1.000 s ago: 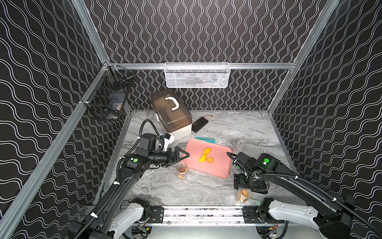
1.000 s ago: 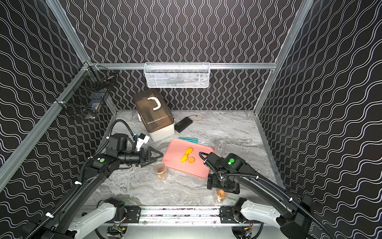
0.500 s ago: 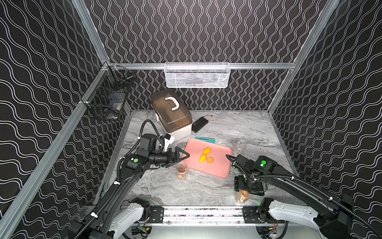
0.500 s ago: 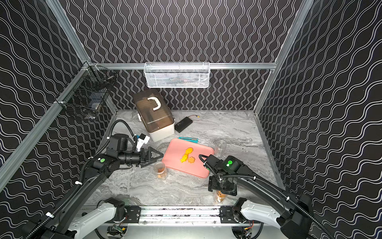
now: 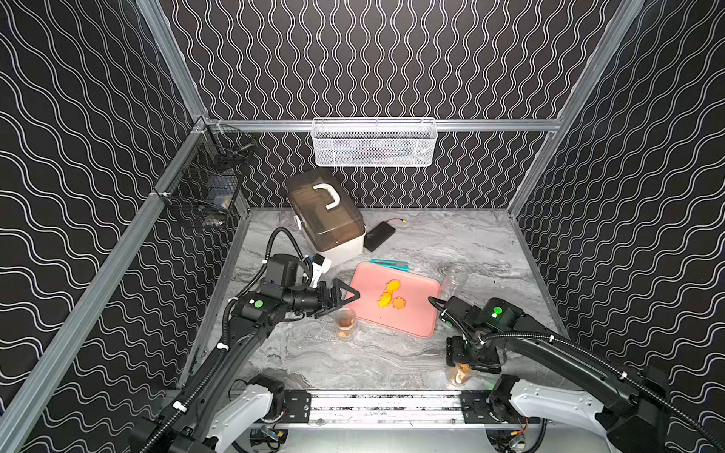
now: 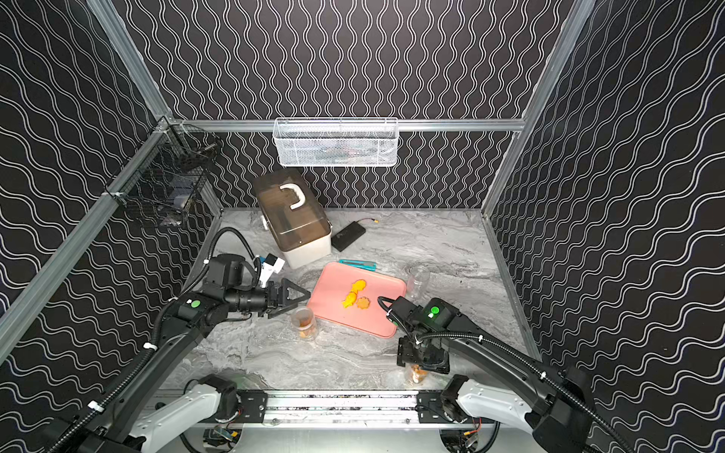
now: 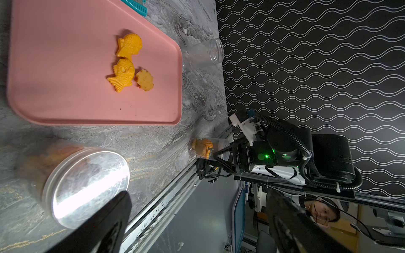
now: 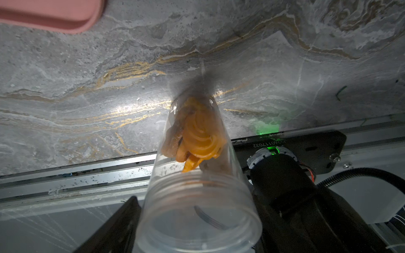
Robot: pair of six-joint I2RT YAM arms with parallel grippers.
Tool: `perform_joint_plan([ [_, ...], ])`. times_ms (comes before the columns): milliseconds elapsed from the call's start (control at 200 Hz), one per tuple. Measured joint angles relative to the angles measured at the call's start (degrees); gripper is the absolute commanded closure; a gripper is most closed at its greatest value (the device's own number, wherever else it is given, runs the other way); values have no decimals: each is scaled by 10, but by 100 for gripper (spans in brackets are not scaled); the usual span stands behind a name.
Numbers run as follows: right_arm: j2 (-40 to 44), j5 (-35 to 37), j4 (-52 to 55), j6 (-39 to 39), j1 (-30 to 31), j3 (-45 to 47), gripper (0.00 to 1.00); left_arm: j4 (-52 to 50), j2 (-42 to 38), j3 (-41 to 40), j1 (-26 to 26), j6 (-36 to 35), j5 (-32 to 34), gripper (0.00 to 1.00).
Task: Pour the cookies out of the jar
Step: Pick up the jar from the center of the board.
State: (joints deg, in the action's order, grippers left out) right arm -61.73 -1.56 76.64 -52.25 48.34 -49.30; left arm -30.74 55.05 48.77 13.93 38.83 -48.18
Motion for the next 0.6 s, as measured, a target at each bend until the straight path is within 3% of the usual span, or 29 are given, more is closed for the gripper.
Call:
perform_joint_plan([
  [600, -8, -11, -30, 4, 0, 25, 21, -4, -3, 0, 0, 0, 0, 1],
])
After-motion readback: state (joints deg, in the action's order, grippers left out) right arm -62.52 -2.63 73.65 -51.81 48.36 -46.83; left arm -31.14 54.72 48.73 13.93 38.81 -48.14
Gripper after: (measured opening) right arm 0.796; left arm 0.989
